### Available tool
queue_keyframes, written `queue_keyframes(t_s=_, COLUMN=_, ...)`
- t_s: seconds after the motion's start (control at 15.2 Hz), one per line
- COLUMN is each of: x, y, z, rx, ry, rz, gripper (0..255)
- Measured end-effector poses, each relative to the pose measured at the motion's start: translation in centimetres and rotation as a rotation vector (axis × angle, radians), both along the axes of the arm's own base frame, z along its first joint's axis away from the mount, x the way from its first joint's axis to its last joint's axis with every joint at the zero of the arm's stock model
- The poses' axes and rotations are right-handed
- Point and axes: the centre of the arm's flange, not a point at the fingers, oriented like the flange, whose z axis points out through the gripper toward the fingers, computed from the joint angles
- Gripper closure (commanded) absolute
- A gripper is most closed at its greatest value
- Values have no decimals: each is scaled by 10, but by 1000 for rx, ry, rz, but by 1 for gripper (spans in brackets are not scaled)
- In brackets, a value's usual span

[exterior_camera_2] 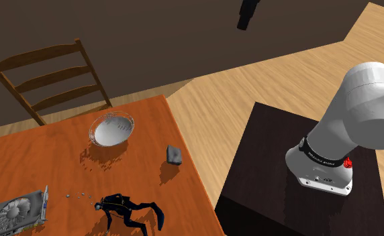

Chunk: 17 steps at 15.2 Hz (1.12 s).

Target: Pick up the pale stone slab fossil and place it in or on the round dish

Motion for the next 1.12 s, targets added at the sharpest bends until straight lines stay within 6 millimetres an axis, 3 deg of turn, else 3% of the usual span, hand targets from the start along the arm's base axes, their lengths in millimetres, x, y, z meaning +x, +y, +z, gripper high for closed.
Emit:
queue_keyframes(t_s=0.13, x=3, y=0, z=-5, rx=2, ry=2, rz=7, gripper=0)
queue_keyframes(t_s=0.26, x=9, y=7, z=-23, rx=10, ry=9, rz=32, gripper=0)
queue_keyframes(t_s=0.59, x=35, y=22, z=-78, rx=34, ry=30, rz=108, gripper=0)
queue_keyframes(t_s=1.12, x=64, y=62, z=-169, rx=73, ry=63, rz=231, gripper=0)
